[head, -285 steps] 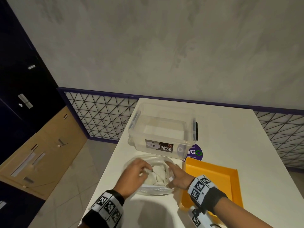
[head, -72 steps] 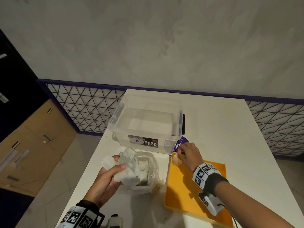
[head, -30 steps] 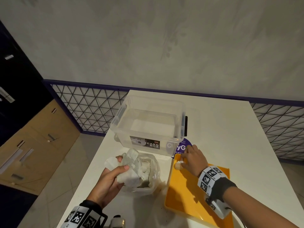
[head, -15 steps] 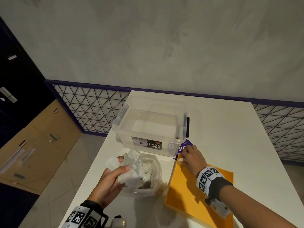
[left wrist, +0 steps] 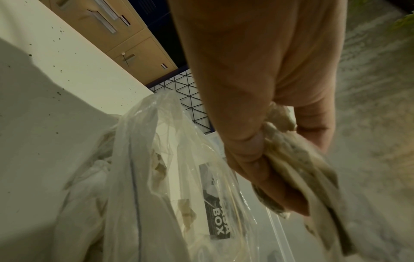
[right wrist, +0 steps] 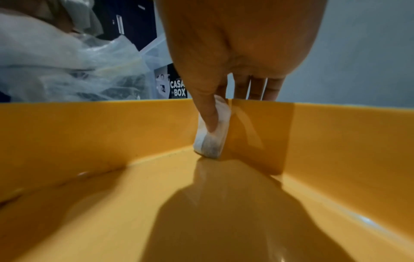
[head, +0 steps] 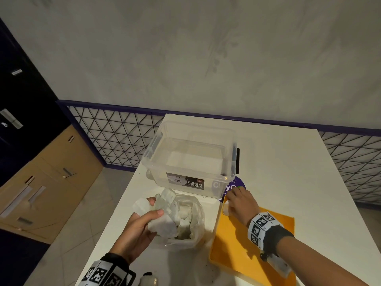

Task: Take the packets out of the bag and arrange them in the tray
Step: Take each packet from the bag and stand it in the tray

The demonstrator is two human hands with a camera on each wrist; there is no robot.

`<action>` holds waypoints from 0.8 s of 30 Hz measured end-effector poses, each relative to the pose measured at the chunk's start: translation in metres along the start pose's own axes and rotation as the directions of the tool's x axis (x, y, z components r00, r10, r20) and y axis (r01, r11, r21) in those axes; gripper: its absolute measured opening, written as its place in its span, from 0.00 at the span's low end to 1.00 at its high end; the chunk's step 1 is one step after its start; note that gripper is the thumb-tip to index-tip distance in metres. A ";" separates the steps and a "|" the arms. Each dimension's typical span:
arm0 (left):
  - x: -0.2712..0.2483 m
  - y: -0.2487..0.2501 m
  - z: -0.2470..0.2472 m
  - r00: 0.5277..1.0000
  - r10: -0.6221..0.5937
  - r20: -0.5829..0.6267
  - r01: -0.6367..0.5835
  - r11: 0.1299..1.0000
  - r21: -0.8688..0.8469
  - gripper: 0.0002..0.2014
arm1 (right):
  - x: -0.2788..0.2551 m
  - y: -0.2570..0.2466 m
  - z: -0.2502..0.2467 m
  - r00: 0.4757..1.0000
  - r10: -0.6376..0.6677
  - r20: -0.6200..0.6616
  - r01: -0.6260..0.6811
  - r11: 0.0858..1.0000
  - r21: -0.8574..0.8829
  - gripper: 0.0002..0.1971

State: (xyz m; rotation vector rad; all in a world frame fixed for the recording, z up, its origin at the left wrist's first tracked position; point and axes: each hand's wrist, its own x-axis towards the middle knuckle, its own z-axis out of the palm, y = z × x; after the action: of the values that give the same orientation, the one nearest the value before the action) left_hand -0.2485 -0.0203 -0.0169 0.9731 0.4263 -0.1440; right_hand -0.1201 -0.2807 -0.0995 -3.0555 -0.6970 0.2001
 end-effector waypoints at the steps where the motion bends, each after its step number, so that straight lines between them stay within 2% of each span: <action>1: 0.000 0.000 0.000 1.000 0.001 0.001 -0.001 1.000 -0.003 0.15 | 0.000 -0.001 -0.001 0.999 0.002 -0.051 -0.003 1.000 -0.006 0.25; 4: 0.000 0.001 -0.001 1.000 -0.004 0.011 0.004 1.000 -0.009 0.13 | 0.000 -0.004 -0.001 1.000 -0.002 0.007 0.001 0.995 0.095 0.20; 6: 0.000 0.000 0.000 1.000 -0.005 0.017 0.005 1.000 -0.001 0.13 | 0.003 -0.002 0.001 1.000 0.022 -0.016 -0.019 0.986 0.168 0.18; 16: 0.007 -0.006 0.009 0.999 -0.005 0.036 0.005 1.000 -0.016 0.12 | 0.002 -0.001 -0.008 0.993 0.077 0.092 -0.106 0.926 0.362 0.21; 18: 0.008 -0.008 0.009 0.999 -0.004 0.035 0.005 1.000 -0.024 0.13 | -0.007 0.000 -0.016 0.994 0.100 0.046 -0.110 0.913 0.393 0.23; 20: 0.010 -0.010 0.009 0.999 -0.010 0.043 0.012 0.999 -0.034 0.13 | -0.017 0.000 -0.028 0.990 0.124 -0.070 -0.084 0.907 0.414 0.20; 23: 0.011 -0.012 0.011 0.998 -0.019 0.060 0.022 0.999 -0.041 0.15 | -0.031 -0.012 -0.052 0.939 0.003 -0.344 0.141 0.909 0.393 0.07; 24: 0.012 -0.013 0.013 0.998 -0.021 0.066 0.024 0.999 -0.044 0.16 | -0.034 -0.020 -0.063 0.918 -0.052 -0.393 0.217 0.896 0.388 0.04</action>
State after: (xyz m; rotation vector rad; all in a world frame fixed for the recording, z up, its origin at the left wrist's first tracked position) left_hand -0.2385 -0.0374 -0.0258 0.9167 0.3793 -0.1857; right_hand -0.1515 -0.2756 -0.0325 -2.5090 -0.7221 -0.2052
